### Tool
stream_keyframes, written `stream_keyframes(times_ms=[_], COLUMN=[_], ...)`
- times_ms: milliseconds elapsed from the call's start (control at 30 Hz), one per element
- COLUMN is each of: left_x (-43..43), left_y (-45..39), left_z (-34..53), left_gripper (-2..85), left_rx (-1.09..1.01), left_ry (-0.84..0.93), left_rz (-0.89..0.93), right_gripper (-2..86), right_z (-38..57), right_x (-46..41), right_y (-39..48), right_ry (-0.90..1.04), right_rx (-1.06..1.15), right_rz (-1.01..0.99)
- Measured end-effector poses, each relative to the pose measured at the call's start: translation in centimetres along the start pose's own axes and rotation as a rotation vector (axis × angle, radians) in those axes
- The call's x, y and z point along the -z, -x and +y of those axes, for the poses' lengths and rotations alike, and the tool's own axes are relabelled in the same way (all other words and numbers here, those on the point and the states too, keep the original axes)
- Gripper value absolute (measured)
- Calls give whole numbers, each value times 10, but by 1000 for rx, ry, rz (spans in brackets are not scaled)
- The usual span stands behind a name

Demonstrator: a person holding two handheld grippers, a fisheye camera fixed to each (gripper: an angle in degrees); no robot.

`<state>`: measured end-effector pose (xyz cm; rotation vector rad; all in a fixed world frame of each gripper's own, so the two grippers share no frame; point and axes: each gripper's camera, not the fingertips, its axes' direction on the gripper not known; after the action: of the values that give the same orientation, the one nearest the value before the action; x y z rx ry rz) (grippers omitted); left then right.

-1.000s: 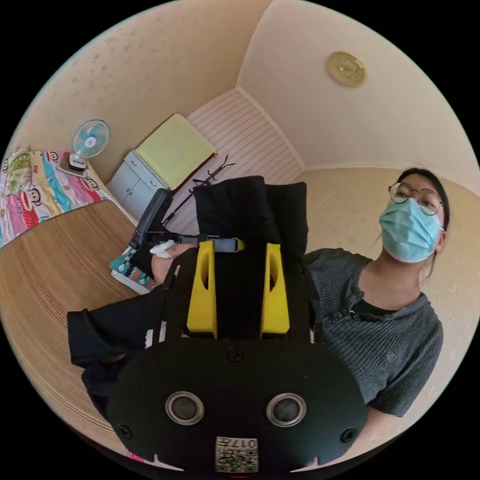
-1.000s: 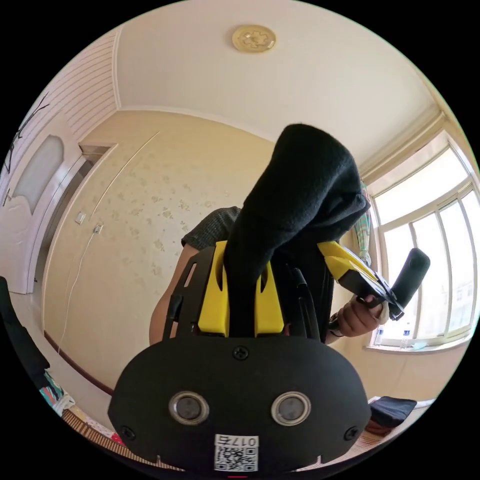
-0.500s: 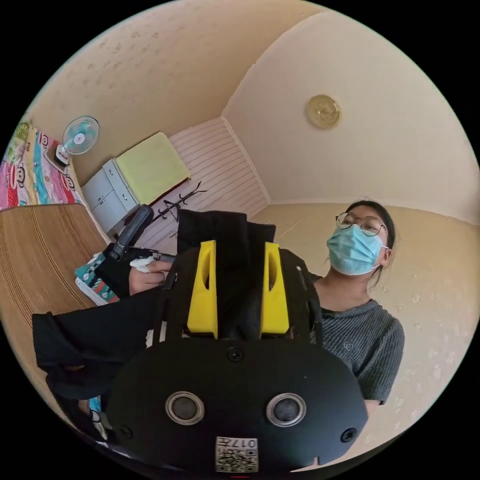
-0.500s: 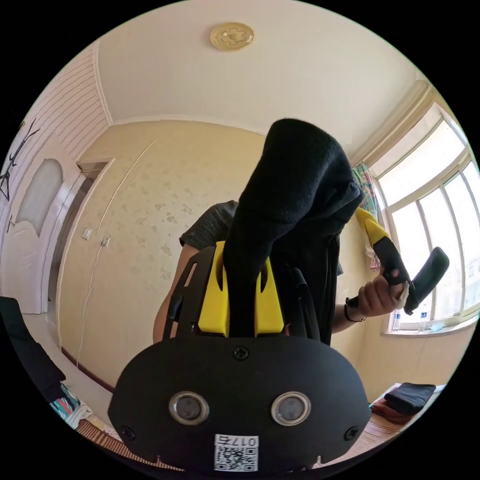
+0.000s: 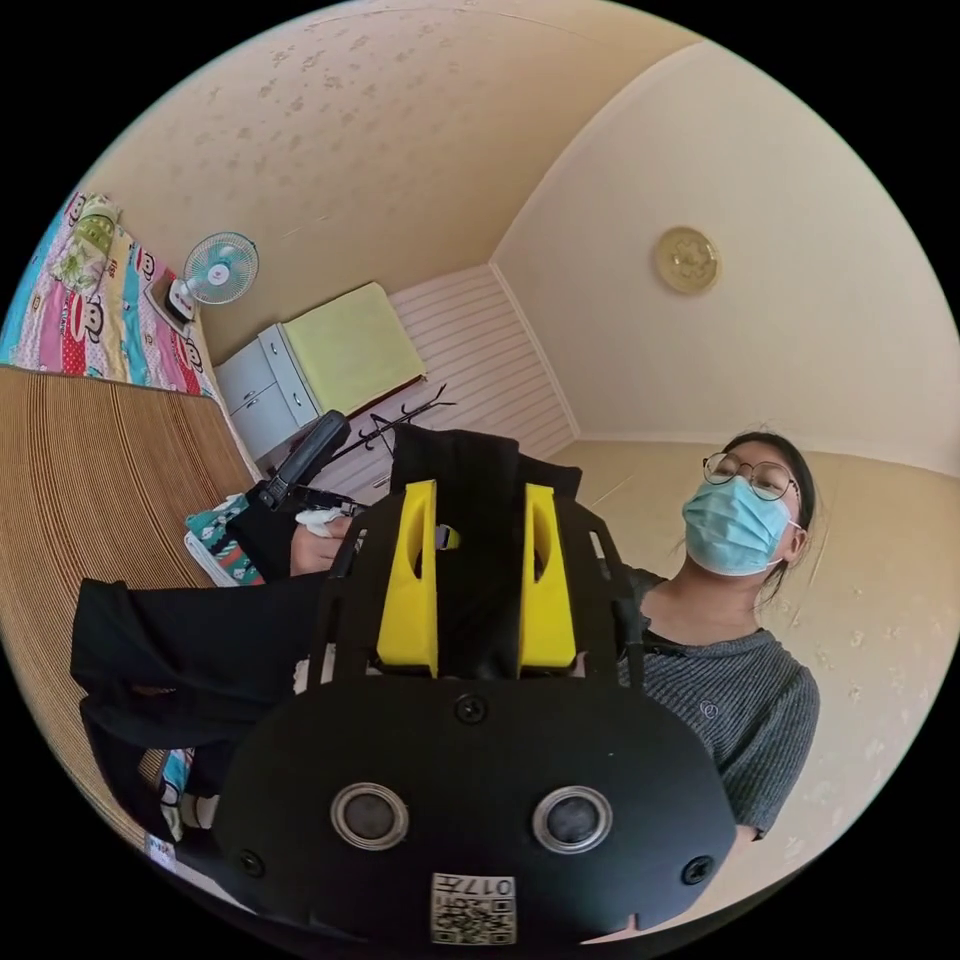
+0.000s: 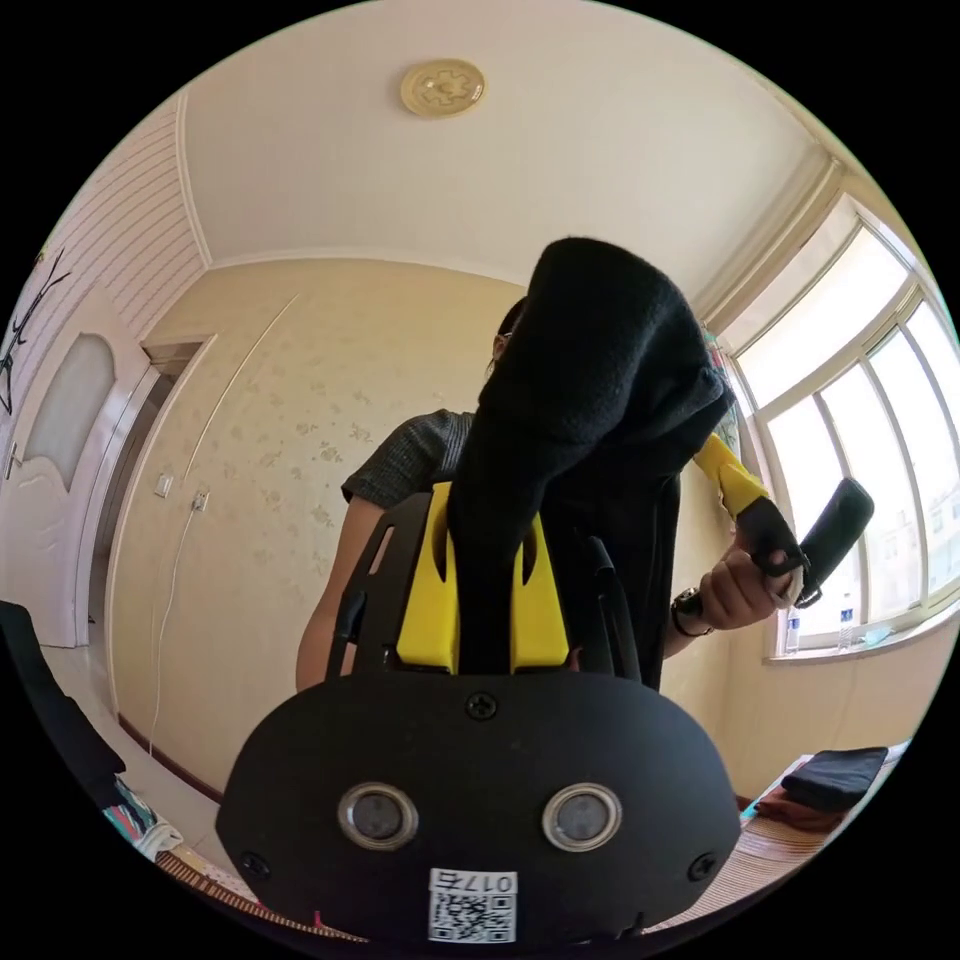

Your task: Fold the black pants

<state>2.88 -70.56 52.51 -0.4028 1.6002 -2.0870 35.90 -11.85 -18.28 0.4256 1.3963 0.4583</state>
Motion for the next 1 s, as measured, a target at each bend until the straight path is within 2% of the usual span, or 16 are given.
stream_keyframes(times_ms=[100, 267, 367, 433, 567, 633, 733, 767, 800, 833, 900, 1000], left_x=[-9, -11, -10, -24, -52, -55, -46, -43, -36, -31, -27, -33], left_y=[4, 3, 3, 9, 9, 6, 13, 16, 18, 16, 4, -26], left_z=[2, 8, 11, 12, 19, 25, 38, 41, 48, 54, 62, 72], left_gripper=[135, 127, 105, 98, 65, 44, 40, 39, 39, 38, 37, 37], left_rx=[0, -28, -45, -42, -94, -137, -136, -127, -113, -113, -150, -232], left_ry=[10, 8, 26, 97, 128, 88, 5, -25, -82, -136, -202, -310], left_rz=[33, -39, -123, -133, -112, -167, -138, -135, -155, -198, -295, -469], right_gripper=[78, 78, 79, 80, 81, 83, 89, 98, 110, 109, 87, 66], right_z=[13, 32, 36, 37, 52, 56, 54, 51, 47, 46, 43, 31], right_x=[9, 20, 8, 4, 12, 14, 22, 28, 35, 38, 23, -53], right_y=[-18, -44, -62, -78, -133, -145, -155, -153, -143, -134, -83, -60], right_ry=[-35, -94, -43, -24, -73, -74, -85, -98, -141, -179, -332, -194], right_rx=[-16, -88, -68, -72, -245, -286, -421, -495, -566, -590, -578, -404], right_rz=[-26, -15, -25, -25, -26, 30, 228, 393, 638, 778, 1316, 1632])
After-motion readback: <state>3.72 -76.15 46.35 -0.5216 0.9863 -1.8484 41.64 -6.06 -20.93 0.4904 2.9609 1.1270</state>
